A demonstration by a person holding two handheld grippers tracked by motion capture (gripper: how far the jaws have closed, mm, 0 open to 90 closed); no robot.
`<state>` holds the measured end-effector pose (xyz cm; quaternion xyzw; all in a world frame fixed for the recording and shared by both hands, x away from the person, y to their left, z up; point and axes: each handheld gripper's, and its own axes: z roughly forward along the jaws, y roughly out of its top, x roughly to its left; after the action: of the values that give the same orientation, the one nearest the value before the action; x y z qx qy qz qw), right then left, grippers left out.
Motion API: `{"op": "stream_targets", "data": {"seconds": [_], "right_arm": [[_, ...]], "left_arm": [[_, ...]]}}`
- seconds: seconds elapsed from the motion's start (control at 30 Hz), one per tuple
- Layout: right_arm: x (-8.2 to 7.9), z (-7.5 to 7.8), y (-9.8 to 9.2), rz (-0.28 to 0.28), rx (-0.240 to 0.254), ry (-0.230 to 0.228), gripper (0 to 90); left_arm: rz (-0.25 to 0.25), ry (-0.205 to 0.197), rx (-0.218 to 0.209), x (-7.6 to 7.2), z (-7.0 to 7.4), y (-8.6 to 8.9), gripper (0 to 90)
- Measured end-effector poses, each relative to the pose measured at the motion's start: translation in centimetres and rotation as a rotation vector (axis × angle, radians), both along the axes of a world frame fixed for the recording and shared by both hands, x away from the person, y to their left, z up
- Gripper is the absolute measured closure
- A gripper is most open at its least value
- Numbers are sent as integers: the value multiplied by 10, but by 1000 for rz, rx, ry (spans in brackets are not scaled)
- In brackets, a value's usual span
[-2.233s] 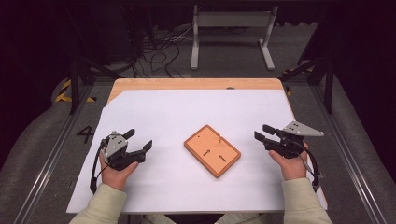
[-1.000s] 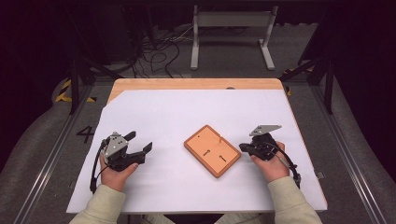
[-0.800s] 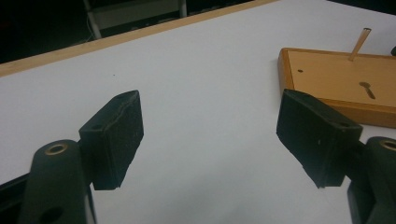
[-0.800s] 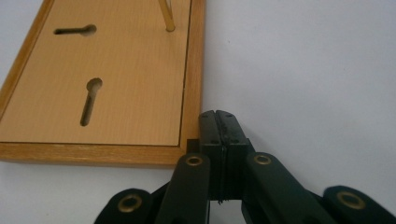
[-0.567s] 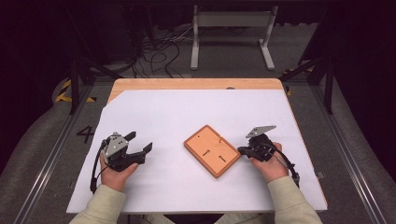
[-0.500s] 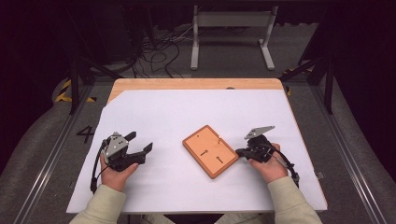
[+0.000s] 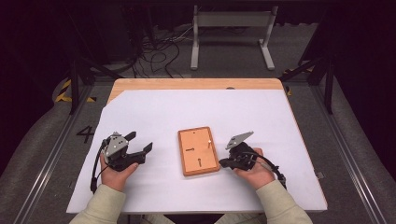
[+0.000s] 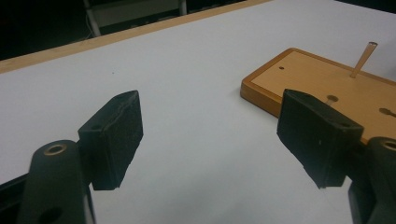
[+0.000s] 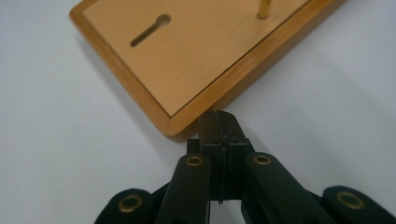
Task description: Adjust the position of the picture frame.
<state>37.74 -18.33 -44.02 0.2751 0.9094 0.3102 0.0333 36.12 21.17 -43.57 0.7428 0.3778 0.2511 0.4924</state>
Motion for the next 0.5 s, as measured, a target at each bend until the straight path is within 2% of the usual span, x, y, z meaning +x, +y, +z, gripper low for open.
{"op": "stream_targets", "data": {"seconds": [0.03, 0.23, 0.27, 0.4, 0.43, 0.5], "right_arm": [[-2, -2, 11, 28, -11, -2, 900], [-4, -2, 28, 71, -11, -5, 900], [-5, -3, 36, 86, -10, -7, 900], [-4, 0, 37, 86, -22, -4, 900], [-3, 7, 31, 83, -8, -11, 900], [-3, 11, 30, 75, 1, -13, 900]], "left_arm": [[0, 1, 1, 0, 0, 0, 231], [5, 3, 3, -1, 0, 2, 231], [7, 3, 1, -2, 0, 2, 231], [13, 2, -4, -3, 0, 5, 231], [14, 1, -2, -4, 0, 6, 231], [19, 5, -3, -6, -1, 8, 231]]}}
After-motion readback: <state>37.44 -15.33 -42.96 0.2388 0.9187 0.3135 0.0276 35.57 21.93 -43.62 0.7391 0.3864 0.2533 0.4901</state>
